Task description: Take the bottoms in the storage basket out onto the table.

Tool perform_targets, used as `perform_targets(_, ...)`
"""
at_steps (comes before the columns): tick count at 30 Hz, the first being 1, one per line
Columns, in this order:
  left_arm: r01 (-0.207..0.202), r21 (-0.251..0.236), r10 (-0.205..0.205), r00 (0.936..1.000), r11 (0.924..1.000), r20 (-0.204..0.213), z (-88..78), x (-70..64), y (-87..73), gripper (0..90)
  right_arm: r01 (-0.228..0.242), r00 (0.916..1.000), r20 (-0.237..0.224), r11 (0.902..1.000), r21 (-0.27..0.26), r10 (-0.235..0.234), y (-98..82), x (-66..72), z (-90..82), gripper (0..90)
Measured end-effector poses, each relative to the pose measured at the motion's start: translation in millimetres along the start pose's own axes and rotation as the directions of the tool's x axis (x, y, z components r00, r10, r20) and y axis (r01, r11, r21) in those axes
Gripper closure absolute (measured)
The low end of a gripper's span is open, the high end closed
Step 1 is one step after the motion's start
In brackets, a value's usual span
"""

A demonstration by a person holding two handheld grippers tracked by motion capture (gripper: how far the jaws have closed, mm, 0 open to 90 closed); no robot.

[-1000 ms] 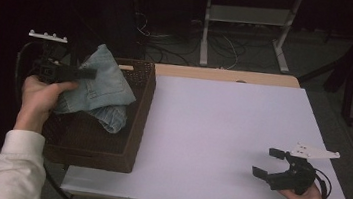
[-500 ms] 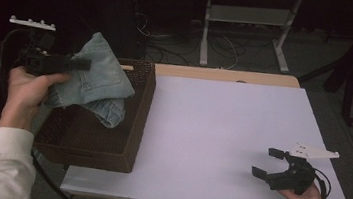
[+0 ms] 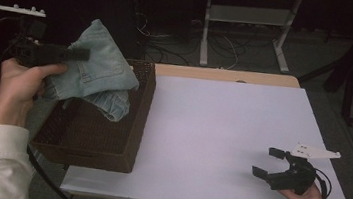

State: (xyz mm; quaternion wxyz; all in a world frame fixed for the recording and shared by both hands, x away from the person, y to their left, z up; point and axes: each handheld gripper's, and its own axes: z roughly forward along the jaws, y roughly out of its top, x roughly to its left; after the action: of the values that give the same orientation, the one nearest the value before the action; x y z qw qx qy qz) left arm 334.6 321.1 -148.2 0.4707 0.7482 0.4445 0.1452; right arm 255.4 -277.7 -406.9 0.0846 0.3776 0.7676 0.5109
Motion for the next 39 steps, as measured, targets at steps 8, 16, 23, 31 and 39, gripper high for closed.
perform_targets(8, -0.018, 0.0, 0.018, 0.9992, 0.9998, 0.035, 9.0, -14.6, 11.6, 80.0, -0.002, 1.0, 0.001, 1.0, -0.005, 0.002, 0.1, -0.6, -1.3, 0.0)
perform_targets(16, -0.015, -0.026, 0.018, 0.9945, 0.9995, 0.104, 20.8, -28.4, 23.5, 79.9, -0.003, 1.0, 0.0, 0.9999, -0.015, 0.003, 0.3, -0.6, -3.2, 0.0)
perform_targets(23, -0.022, -0.024, 0.025, 0.9915, 0.9995, 0.128, 37.5, -38.4, 30.0, 80.0, -0.003, 1.0, 0.003, 0.9998, -0.021, 0.003, 0.3, -0.9, -4.2, 0.0)
perform_targets(31, -0.026, -0.029, 0.031, 0.9855, 0.9992, 0.167, 56.8, -49.3, 36.9, 80.0, -0.009, 0.9998, 0.017, 0.9995, -0.031, 0.01, 0.1, -1.8, -5.8, 0.0)
perform_targets(39, -0.037, -0.024, 0.042, 0.9781, 0.999, 0.204, 75.1, -61.6, 42.0, 80.0, -0.021, 0.999, 0.038, 0.9995, -0.026, 0.022, -0.8, -2.8, -6.3, 0.0)
